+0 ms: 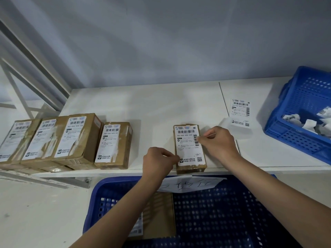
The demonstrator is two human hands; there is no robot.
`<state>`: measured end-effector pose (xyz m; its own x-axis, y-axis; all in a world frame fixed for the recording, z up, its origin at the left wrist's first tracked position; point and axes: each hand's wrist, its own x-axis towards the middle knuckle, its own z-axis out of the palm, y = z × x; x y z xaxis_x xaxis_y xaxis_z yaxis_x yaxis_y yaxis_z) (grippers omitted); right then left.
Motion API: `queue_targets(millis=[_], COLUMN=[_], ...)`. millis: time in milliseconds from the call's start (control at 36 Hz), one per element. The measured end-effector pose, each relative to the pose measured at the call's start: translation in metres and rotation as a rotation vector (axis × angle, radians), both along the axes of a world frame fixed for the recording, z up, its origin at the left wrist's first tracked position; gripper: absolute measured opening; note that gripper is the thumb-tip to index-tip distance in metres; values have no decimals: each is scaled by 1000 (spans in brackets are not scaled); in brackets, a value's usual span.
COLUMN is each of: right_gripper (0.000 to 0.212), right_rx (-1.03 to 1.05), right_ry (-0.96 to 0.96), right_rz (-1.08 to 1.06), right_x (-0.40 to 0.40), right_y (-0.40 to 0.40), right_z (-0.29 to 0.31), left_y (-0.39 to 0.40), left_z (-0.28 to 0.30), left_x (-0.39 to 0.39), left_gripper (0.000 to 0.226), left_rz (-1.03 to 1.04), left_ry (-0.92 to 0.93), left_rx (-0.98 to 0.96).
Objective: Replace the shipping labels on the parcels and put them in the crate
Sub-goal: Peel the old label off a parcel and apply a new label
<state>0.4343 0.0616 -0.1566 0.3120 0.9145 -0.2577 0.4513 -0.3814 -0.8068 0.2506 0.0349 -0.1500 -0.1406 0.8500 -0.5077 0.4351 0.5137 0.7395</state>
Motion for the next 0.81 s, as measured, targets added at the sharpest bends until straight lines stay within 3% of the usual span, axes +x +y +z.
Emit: queue_targets(millis=[333,417,500,583,806], right_gripper=[15,14,38,59,68], right_rx=[-116,-152,-193,-163,-61], right_ry=[169,70,81,145,331], right_rz=[61,195,288,283,225], right_x=[-2,-2,-11,-16,-10], right_y=[-9,-13,-20,-26,-61], right_z=[1,3,8,15,57], left_y=[2,-1,-6,-11,-35], left_z=[-11,-8,-2,6,44], left_x=[4,3,3,1,-12], left_gripper=[34,31,26,38,50], left_rz=[-8,-39,-91,-125,-42], left_ry=[-216,-238,-281,-310,-517], left_rx=[-57,-41,-14,19,117])
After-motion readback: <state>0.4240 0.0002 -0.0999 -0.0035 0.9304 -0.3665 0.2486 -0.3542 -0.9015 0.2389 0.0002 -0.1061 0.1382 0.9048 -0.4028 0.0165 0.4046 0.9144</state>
